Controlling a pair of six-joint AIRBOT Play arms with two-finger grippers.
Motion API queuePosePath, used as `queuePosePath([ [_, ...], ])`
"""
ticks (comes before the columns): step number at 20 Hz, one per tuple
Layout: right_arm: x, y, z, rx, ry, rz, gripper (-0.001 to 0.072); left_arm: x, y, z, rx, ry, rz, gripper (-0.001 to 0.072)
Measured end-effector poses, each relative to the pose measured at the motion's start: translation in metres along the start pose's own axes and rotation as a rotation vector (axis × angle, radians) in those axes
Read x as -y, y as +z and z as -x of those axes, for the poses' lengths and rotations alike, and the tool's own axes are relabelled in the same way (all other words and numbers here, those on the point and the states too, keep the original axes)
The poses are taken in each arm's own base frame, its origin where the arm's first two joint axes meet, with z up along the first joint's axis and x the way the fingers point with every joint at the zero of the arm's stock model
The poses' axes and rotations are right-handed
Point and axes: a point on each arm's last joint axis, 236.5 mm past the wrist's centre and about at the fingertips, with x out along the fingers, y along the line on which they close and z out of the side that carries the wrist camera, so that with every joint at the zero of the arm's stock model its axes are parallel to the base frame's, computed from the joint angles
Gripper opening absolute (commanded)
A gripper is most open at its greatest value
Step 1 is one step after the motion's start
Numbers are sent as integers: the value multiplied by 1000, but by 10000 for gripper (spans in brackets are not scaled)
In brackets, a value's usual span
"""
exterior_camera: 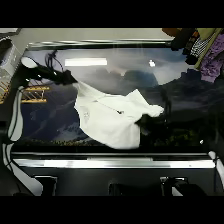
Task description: Fold the clothes and pants, and hang the long-sleeved shirts on hangers.
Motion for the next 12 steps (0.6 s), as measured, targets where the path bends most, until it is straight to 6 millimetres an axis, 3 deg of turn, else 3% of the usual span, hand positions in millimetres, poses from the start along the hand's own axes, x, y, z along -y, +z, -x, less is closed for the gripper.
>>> queuePosePath([
  [3, -107, 76, 74, 227, 74, 251, 28, 62, 54, 107, 277, 24, -105, 11],
  [5, -188, 99, 142, 386, 123, 418, 28, 115, 75, 203, 512, 48, -185, 12],
  [8, -292, 87, 253, 644, 168, 635, 28, 191, 62, 332, 806, 98, -293, 12],
  [10, -334, 62, 316, 821, 181, 714, 28, 232, 34, 401, 963, 158, -340, 12],
  [12, -354, 42, 368, 986, 180, 734, 28, 259, 2, 455, 1093, 226, -345, 12],
])
